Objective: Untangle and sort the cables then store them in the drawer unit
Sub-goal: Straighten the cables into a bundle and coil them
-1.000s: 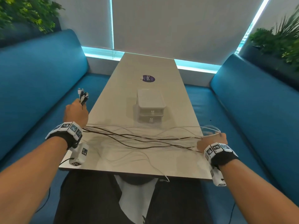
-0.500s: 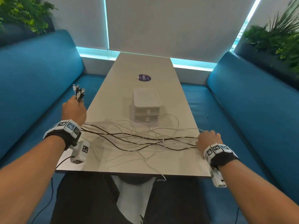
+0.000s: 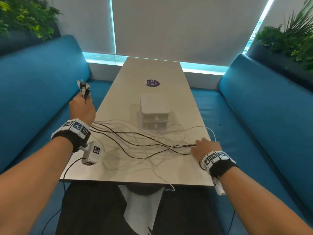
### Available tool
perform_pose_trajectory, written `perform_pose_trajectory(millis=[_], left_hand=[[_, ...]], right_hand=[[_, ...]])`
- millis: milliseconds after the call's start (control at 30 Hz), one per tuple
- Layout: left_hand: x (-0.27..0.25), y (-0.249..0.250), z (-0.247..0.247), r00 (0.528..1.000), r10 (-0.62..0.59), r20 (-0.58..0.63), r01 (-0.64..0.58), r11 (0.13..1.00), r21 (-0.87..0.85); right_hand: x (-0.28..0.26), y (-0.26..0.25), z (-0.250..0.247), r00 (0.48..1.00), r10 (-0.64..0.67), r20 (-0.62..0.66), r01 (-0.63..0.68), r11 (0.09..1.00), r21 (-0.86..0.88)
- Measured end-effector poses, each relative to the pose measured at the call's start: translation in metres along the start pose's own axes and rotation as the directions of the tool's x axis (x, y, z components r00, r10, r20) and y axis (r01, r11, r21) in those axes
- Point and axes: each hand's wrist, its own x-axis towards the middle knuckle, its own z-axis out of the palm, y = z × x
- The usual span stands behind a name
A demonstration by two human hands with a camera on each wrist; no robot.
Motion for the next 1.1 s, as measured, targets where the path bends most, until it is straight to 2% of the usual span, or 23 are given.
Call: perform_pose_trajectory(millis=[67, 133, 200, 233, 300, 367, 400, 467, 533, 567, 633, 667, 700, 800, 833, 967, 1033, 1100], left_hand=[[0.002, 0.007, -0.002, 0.999, -0.038, 0.003, 0.038, 0.994, -0.101], [0.0, 0.018, 0.002, 0.995, -0.078, 0.059, 0.087, 0.982, -0.169], [-0.007, 0.031, 0.009, 0.986, -0.093, 0.141, 0.124, 0.967, -0.224], [-0.011, 0.037, 0.014, 0.979, -0.095, 0.183, 0.143, 0.952, -0.272], [-0.022, 0.053, 0.02, 0.96, -0.085, 0.266, 0.184, 0.91, -0.373], [-0.031, 0.065, 0.025, 0.94, -0.063, 0.336, 0.215, 0.872, -0.44], [-0.036, 0.071, 0.026, 0.932, -0.04, 0.36, 0.217, 0.858, -0.465], [-0.042, 0.081, 0.025, 0.921, 0.017, 0.39, 0.201, 0.835, -0.512], [-0.047, 0.09, 0.023, 0.913, 0.072, 0.4, 0.164, 0.836, -0.524], [-0.049, 0.096, 0.021, 0.912, 0.088, 0.4, 0.151, 0.836, -0.527], [-0.054, 0.104, 0.016, 0.91, 0.086, 0.406, 0.171, 0.814, -0.556], [-0.054, 0.107, 0.014, 0.907, 0.086, 0.412, 0.183, 0.8, -0.571], [-0.055, 0.108, 0.013, 0.903, 0.088, 0.42, 0.193, 0.789, -0.583], [-0.056, 0.109, 0.012, 0.908, 0.076, 0.413, 0.215, 0.76, -0.613], [-0.053, 0.108, 0.01, 0.918, 0.055, 0.393, 0.225, 0.744, -0.629], [-0.022, 0.103, -0.005, 0.954, -0.145, 0.263, 0.298, 0.574, -0.763], [-0.007, 0.099, -0.01, 0.952, -0.219, 0.212, 0.299, 0.53, -0.794], [0.001, 0.099, -0.013, 0.954, -0.253, 0.163, 0.275, 0.513, -0.813]], right_hand=[[-0.002, 0.006, -0.004, 0.995, 0.089, -0.039, -0.094, 0.987, -0.129], [-0.001, 0.0, -0.011, 0.977, 0.017, -0.211, -0.039, 0.994, -0.102], [0.001, -0.02, -0.024, 0.92, -0.095, -0.38, 0.13, 0.989, 0.067], [0.001, -0.035, -0.031, 0.886, -0.141, -0.441, 0.248, 0.949, 0.196], [-0.003, -0.068, -0.047, 0.818, -0.224, -0.53, 0.475, 0.782, 0.404], [-0.014, -0.104, -0.069, 0.771, -0.325, -0.548, 0.613, 0.612, 0.499], [-0.02, -0.122, -0.081, 0.771, -0.372, -0.518, 0.631, 0.558, 0.539], [-0.03, -0.156, -0.102, 0.767, -0.445, -0.463, 0.641, 0.497, 0.585], [-0.033, -0.181, -0.118, 0.762, -0.466, -0.45, 0.642, 0.456, 0.616], [-0.031, -0.19, -0.123, 0.779, -0.456, -0.43, 0.619, 0.453, 0.642], [-0.028, -0.2, -0.127, 0.81, -0.445, -0.381, 0.581, 0.521, 0.625], [-0.024, -0.202, -0.127, 0.813, -0.444, -0.378, 0.58, 0.554, 0.597], [-0.021, -0.203, -0.125, 0.809, -0.445, -0.384, 0.585, 0.55, 0.596], [-0.019, -0.193, -0.12, 0.816, -0.485, -0.315, 0.527, 0.399, 0.75], [-0.019, -0.186, -0.117, 0.831, -0.484, -0.274, 0.488, 0.397, 0.777], [-0.015, -0.144, -0.098, 0.875, -0.455, -0.169, 0.426, 0.555, 0.715], [-0.015, -0.125, -0.08, 0.888, -0.448, -0.099, 0.383, 0.605, 0.698], [-0.011, -0.111, -0.062, 0.903, -0.427, -0.053, 0.37, 0.707, 0.603]])
